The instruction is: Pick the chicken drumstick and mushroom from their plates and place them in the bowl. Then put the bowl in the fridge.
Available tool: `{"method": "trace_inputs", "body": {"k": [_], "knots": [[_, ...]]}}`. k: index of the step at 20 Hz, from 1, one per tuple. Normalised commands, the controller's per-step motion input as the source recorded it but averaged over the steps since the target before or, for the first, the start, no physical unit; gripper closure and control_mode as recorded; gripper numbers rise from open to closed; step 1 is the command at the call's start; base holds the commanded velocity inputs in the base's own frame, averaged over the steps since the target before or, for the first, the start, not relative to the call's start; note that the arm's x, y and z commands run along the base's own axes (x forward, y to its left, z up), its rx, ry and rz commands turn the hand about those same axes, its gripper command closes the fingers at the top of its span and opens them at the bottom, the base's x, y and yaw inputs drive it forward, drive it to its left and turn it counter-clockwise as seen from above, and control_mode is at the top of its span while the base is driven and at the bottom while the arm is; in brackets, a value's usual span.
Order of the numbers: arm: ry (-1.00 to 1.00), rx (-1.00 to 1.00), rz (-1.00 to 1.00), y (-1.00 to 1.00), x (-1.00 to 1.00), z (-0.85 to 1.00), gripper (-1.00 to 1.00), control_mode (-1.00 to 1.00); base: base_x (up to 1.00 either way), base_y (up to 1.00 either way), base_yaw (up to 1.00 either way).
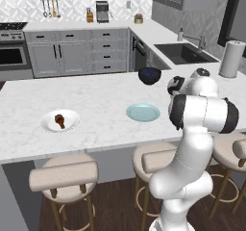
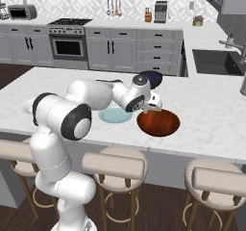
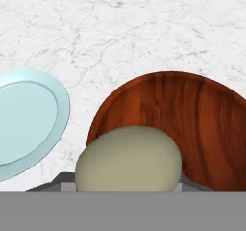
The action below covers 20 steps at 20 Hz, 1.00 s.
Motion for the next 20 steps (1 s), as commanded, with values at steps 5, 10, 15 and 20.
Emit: {"method": "trace_inputs", "body": {"k": [5, 10, 15, 20], "knots": [[0.20, -0.03, 0.00, -0.62, 0.26, -0.30, 1.00, -1.00, 0.00, 0.00, 0.00], [0.24, -0.02, 0.00, -0.30, 0.43, -0.33, 1.00, -1.00, 0.00, 0.00, 0.00], [0.10, -0.02, 0.00, -0.05, 0.27, -0.27, -1.00, -1.00, 0.00, 0.00, 0.00], [-0.01, 0.00, 0.00, 0.00, 0.00, 0.06, -1.00, -1.00, 0.00, 0.00, 0.00]]}}
